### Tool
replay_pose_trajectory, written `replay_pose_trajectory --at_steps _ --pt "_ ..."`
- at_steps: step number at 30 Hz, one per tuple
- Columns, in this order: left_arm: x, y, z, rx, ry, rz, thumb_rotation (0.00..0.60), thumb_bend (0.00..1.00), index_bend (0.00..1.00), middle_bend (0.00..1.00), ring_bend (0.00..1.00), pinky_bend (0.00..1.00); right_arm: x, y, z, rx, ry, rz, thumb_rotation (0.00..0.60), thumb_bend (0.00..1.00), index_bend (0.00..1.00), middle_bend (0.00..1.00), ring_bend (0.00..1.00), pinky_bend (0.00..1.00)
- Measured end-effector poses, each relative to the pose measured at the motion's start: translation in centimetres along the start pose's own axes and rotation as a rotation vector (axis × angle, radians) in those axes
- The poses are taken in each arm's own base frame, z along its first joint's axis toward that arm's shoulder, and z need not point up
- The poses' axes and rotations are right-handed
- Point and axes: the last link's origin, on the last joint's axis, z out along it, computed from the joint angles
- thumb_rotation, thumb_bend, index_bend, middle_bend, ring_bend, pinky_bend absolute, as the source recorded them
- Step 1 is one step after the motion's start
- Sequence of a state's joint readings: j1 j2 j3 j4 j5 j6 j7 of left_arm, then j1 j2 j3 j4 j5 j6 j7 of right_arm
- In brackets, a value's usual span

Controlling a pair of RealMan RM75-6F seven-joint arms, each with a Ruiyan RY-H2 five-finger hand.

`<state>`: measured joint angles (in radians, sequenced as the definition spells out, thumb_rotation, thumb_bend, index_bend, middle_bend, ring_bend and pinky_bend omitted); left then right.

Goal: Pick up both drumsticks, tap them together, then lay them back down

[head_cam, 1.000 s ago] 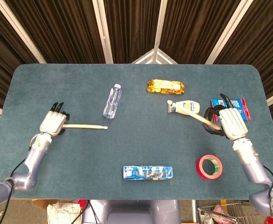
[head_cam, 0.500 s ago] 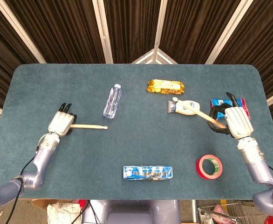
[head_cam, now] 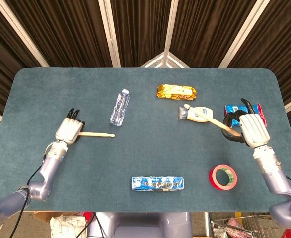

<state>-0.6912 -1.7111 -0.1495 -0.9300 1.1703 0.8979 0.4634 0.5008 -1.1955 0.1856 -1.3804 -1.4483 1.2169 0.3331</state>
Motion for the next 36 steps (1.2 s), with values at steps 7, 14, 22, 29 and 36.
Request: replay_pose_trajectory --at_steps 7,14,22,29,36 --pt "-0.32 0.23 0.08 -0.002 -0.007 0.009 0.600 0.38 0.53 0.53 0.07 0.00 -0.14 0.08 0.02 -0.006 -0.002 -0.001 0.600 0.45 0.78 0.64 0.44 0.00" --pt "-0.31 0.76 0.14 -0.014 0.002 0.027 0.600 0.38 0.55 0.56 0.08 0.00 0.03 0.43 -0.16 -0.009 -0.002 -0.004 0.600 0.45 0.78 0.64 0.44 0.00" --pt "-0.55 0.63 0.03 -0.005 -0.003 0.043 0.600 0.39 0.57 0.57 0.08 0.00 0.13 0.49 -0.24 -0.007 0.000 -0.004 0.600 0.45 0.78 0.64 0.44 0.00" --pt "-0.81 0.62 0.09 0.003 -0.006 0.062 0.600 0.38 0.57 0.57 0.08 0.00 0.13 0.71 -0.26 -0.013 -0.002 -0.008 0.600 0.45 0.78 0.64 0.44 0.00" --pt "-0.91 0.71 0.12 0.004 0.003 0.101 0.600 0.38 0.53 0.55 0.08 0.00 0.16 0.71 -0.31 -0.010 -0.001 -0.007 0.600 0.45 0.78 0.64 0.45 0.00"
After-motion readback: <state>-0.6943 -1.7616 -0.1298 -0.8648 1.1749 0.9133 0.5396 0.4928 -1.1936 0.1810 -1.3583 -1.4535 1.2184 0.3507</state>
